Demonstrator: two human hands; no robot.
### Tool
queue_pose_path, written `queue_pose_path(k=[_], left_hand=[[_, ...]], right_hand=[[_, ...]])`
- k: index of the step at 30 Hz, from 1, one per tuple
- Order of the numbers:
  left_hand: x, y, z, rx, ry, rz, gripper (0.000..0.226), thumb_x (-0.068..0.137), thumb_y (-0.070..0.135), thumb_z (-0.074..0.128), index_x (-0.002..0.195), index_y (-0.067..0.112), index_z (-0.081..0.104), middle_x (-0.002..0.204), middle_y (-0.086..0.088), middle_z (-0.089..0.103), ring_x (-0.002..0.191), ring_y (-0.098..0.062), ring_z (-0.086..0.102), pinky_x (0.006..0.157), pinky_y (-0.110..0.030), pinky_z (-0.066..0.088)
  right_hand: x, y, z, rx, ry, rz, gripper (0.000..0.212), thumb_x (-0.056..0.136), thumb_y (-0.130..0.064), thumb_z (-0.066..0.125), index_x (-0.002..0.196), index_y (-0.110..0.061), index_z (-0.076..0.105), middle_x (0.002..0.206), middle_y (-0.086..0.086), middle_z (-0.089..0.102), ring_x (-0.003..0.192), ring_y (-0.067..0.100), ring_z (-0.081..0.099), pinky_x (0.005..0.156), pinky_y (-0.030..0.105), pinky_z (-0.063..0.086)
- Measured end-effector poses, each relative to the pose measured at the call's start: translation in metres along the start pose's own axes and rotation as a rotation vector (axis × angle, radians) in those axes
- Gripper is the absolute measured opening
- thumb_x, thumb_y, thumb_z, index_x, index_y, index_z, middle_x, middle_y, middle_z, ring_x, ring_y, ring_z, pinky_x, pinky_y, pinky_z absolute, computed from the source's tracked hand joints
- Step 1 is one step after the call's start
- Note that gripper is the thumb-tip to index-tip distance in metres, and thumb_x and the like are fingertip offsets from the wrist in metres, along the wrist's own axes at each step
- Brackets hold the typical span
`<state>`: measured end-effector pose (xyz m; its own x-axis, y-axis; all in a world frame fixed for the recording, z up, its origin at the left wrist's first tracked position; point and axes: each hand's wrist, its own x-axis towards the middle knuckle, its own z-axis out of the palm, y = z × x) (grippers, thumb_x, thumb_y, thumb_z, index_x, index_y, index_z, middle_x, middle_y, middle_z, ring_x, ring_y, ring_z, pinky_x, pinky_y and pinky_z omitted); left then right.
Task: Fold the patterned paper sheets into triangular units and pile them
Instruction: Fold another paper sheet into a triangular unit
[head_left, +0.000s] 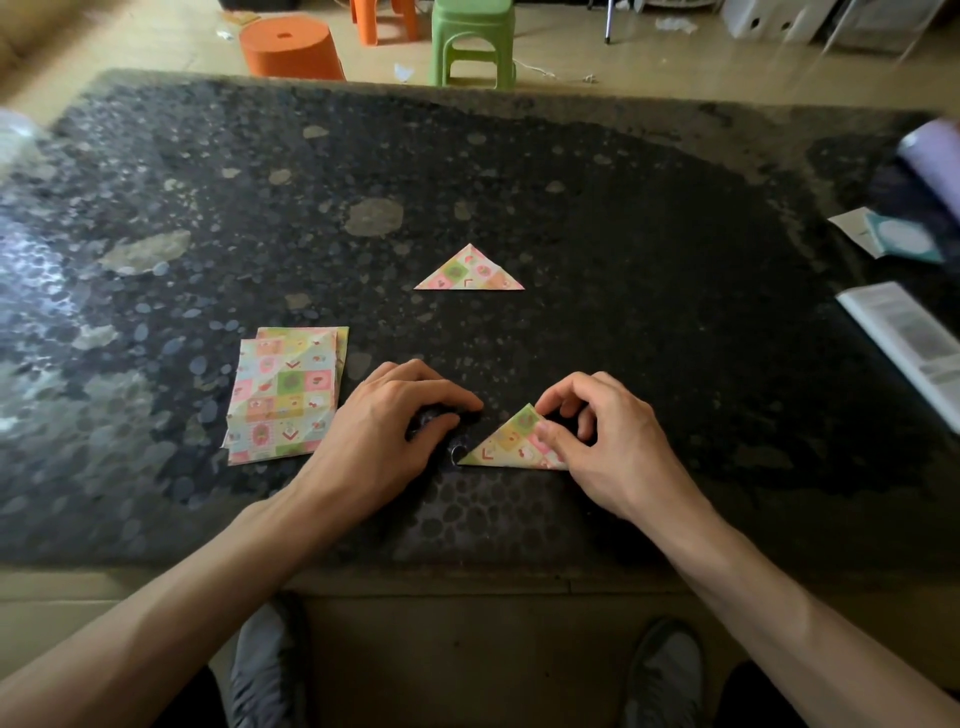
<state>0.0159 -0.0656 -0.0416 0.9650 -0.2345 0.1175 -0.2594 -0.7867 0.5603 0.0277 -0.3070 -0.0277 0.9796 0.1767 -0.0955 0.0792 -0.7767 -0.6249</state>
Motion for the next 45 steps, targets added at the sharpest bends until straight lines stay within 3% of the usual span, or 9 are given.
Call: queue_pose_path(k=[7,11,18,27,32,35,37,40,45], left_hand=[[0.000,0.005,-0.001,-0.032,0.016,-0.009,0.025,0.099,0.024,0.064,0.112,0.043,0.074,0.106,0.025,0.062,0.103,0.001,0.054,0.086,-0.007,0.037],[-0.001,0.008,-0.001,-0.071,-0.046,0.043,0.020,0.095,0.041,0.065,0.113,0.047,0.072,0.109,0.026,0.060,0.109,0.000,0.055,0.092,-0.018,0.042],[-0.005,0.006,0.009,0.056,-0.079,0.206,0.025,0.097,0.048,0.060,0.118,0.045,0.073,0.121,0.017,0.054,0.110,-0.007,0.049,0.093,-0.036,0.049],[-0.003,0.002,0.011,0.103,-0.084,0.107,0.027,0.091,0.061,0.058,0.117,0.060,0.064,0.122,0.023,0.042,0.127,-0.008,0.036,0.099,-0.039,0.033],[-0.002,0.005,0.009,0.136,-0.103,0.063,0.037,0.085,0.074,0.044,0.115,0.064,0.064,0.130,0.020,0.039,0.138,-0.011,0.025,0.101,-0.038,0.024],[-0.002,0.006,0.008,0.137,-0.101,0.050,0.027,0.087,0.066,0.060,0.114,0.064,0.064,0.131,0.018,0.040,0.140,-0.013,0.025,0.102,-0.040,0.026],[-0.002,0.006,0.009,0.134,-0.093,0.049,0.027,0.087,0.065,0.062,0.114,0.064,0.064,0.131,0.018,0.041,0.140,-0.013,0.026,0.102,-0.041,0.027],[-0.002,0.006,0.009,0.128,-0.084,0.047,0.031,0.086,0.075,0.052,0.113,0.065,0.064,0.130,0.018,0.041,0.139,-0.013,0.027,0.101,-0.039,0.026],[-0.001,0.009,0.007,0.130,-0.101,0.044,0.032,0.086,0.074,0.048,0.113,0.066,0.063,0.129,0.019,0.039,0.139,-0.012,0.025,0.102,-0.040,0.026]], right_hand=[[0.000,0.000,0.000,-0.002,-0.005,-0.003,0.013,0.093,-0.029,0.075,0.102,-0.035,0.066,0.098,-0.015,0.053,0.080,0.005,0.054,0.065,0.013,0.038],[0.000,0.000,0.001,-0.009,0.001,-0.010,0.013,0.093,-0.030,0.075,0.101,-0.036,0.065,0.097,-0.015,0.053,0.079,0.004,0.053,0.064,0.012,0.037],[0.000,0.000,0.002,-0.008,0.010,-0.009,0.015,0.092,-0.029,0.076,0.100,-0.036,0.064,0.097,-0.015,0.053,0.078,0.005,0.054,0.064,0.012,0.036],[-0.001,0.000,0.000,-0.015,0.001,-0.015,0.019,0.093,-0.030,0.075,0.103,-0.039,0.061,0.097,-0.015,0.052,0.078,0.005,0.054,0.064,0.012,0.037],[-0.002,-0.001,0.001,-0.007,-0.013,-0.024,0.016,0.094,-0.033,0.072,0.105,-0.038,0.061,0.099,-0.015,0.048,0.080,0.004,0.052,0.065,0.014,0.037],[-0.004,-0.003,0.007,-0.024,-0.014,-0.006,0.018,0.093,-0.043,0.071,0.107,-0.039,0.061,0.102,-0.018,0.045,0.089,0.001,0.051,0.068,0.012,0.037],[-0.006,-0.004,0.012,-0.029,-0.001,0.000,0.034,0.085,-0.060,0.072,0.109,-0.039,0.060,0.105,-0.019,0.043,0.098,0.002,0.049,0.077,0.017,0.043],[-0.010,-0.007,0.019,-0.103,0.021,-0.033,0.056,0.073,-0.074,0.069,0.113,-0.038,0.054,0.111,-0.013,0.041,0.105,0.005,0.045,0.087,0.025,0.046],[-0.011,-0.007,0.027,-0.187,0.063,-0.041,0.060,0.075,-0.078,0.064,0.117,-0.037,0.048,0.114,-0.009,0.038,0.105,0.009,0.043,0.090,0.028,0.046]])
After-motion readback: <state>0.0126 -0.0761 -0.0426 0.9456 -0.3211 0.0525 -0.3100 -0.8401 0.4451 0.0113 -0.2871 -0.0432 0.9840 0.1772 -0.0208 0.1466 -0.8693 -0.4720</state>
